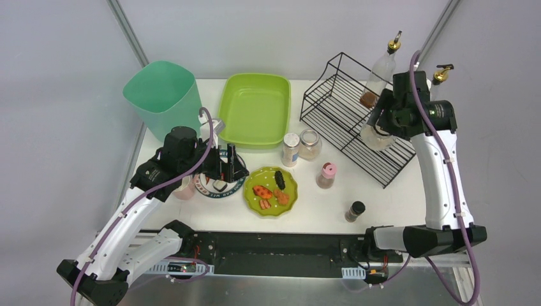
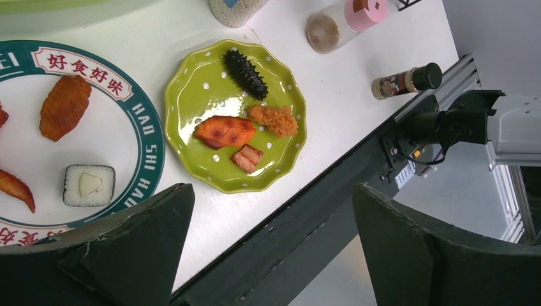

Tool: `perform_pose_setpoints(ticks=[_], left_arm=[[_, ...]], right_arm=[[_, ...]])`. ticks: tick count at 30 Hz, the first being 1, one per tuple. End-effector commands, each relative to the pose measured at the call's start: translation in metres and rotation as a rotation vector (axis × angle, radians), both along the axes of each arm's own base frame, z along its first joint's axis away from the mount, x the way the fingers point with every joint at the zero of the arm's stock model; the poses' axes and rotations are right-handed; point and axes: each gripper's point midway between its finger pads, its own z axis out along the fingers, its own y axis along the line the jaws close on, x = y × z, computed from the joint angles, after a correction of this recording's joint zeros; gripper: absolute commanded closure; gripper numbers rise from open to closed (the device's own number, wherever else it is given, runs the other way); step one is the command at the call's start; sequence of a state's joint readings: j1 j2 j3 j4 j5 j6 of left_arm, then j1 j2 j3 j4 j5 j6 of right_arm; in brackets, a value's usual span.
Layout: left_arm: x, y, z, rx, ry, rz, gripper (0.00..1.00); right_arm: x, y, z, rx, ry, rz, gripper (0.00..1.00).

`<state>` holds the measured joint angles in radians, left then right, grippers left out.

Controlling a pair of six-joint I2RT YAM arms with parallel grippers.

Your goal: Clear the kitchen counter

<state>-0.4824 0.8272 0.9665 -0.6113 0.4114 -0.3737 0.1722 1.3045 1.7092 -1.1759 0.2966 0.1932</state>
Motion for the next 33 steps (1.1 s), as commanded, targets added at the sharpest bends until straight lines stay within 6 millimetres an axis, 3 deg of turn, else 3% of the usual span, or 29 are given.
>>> perform_pose_setpoints(ticks=[1, 13, 21, 25, 30, 33], left_arm=[[-0.001, -0.001, 0.006, -0.016, -0.017, -0.016, 0.00], [-0.003, -0.002, 0.007, -0.024, -0.017, -0.023, 0.00], [-0.003, -0.002, 0.008, -0.027, -0.017, -0.027, 0.00], [-0.004, -0.002, 0.009, -0.031, -0.022, -0.030, 0.00], [-0.005, -0.002, 0.009, -0.032, -0.022, -0.028, 0.00], [-0.005, -0.002, 0.009, -0.032, -0.020, -0.030, 0.00]], right_arm=[[0.020, -0.010, 0.018, 0.005, -0.073, -0.028, 0.67], [0.031, -0.050, -0.007, -0.033, -0.028, -0.165, 0.69], [0.028, -0.050, -0.019, -0.019, 0.011, -0.164, 0.69], [0.022, -0.065, -0.031, -0.052, 0.038, -0.218, 0.69], [0.019, -0.072, -0.045, -0.057, 0.070, -0.247, 0.65], [0.020, -0.072, -0.050, -0.051, 0.077, -0.254, 0.55]])
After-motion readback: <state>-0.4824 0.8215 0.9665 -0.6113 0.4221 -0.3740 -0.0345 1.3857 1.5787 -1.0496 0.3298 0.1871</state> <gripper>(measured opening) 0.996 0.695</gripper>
